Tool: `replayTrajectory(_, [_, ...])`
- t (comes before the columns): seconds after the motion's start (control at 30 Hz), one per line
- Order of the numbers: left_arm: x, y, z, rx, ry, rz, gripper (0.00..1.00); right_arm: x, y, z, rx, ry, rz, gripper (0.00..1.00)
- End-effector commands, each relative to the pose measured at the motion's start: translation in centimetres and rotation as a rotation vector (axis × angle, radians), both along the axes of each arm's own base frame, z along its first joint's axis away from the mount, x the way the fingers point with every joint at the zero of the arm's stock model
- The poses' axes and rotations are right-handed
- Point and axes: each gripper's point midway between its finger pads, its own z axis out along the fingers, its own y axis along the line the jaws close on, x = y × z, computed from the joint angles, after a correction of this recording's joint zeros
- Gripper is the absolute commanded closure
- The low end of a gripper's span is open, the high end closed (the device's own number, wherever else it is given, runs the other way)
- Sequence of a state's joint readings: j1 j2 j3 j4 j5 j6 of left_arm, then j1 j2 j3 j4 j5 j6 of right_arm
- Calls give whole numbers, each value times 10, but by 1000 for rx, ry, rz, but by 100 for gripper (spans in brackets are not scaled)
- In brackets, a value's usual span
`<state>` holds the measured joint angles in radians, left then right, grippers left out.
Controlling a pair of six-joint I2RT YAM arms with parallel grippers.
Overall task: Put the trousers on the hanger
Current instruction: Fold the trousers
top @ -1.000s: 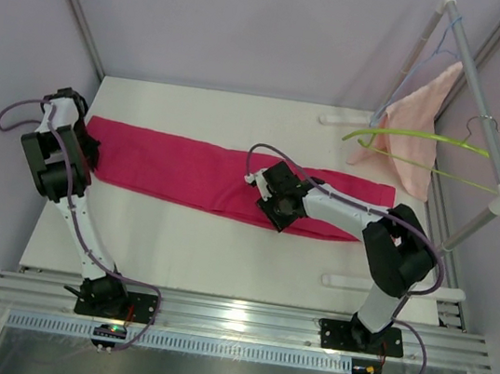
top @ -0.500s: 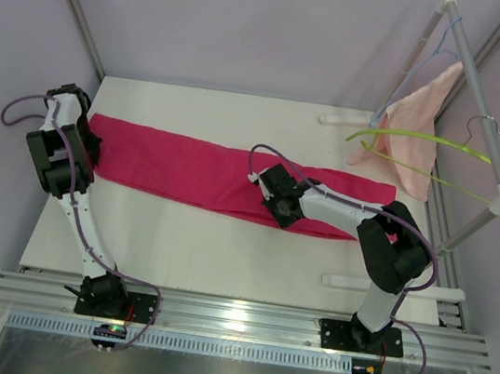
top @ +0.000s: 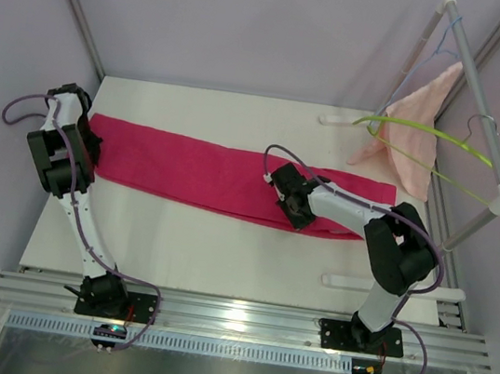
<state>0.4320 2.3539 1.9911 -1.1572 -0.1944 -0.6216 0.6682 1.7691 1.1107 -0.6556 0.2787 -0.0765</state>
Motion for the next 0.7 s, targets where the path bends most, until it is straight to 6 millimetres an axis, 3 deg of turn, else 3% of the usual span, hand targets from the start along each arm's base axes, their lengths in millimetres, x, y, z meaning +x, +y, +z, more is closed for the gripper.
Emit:
replayTrajectory(0.0, [21, 53, -34, 177, -58, -15, 100, -1, -27, 4, -101, -1, -29, 96])
replayTrajectory(0.13, [20, 54, -33, 182, -53, -20, 100, -11, -25, 1, -76, 34, -32, 96])
replayTrajectory(0.3, [20, 54, -26, 180, -57, -16, 100, -23, -16, 13, -3, 83, -22, 96])
replayTrajectory(0.37, [22, 56, -13, 194, -62, -10, 99, -29, -13, 21, 22, 103, -25, 89])
replayTrajectory(0.4, [21, 59, -6, 210, -62, -1, 94, -27, -10, 32, 42, 84, -28, 81])
replayTrajectory(0.43, [21, 59, 0, 218, -66, 3, 81, -24, -9, 39, 58, 62, -56, 77])
replayTrajectory(0.53, [27, 59, 30, 237, -138, 19, 60, -11, 7, 67, 149, -13, -107, 65])
replayTrajectory(0.63, [29, 55, 59, 246, -207, 24, 56, 11, 20, 87, 230, -109, -227, 61])
replayTrajectory(0.67, [33, 51, 65, 245, -238, 15, 55, 21, 14, 91, 211, -171, -292, 61])
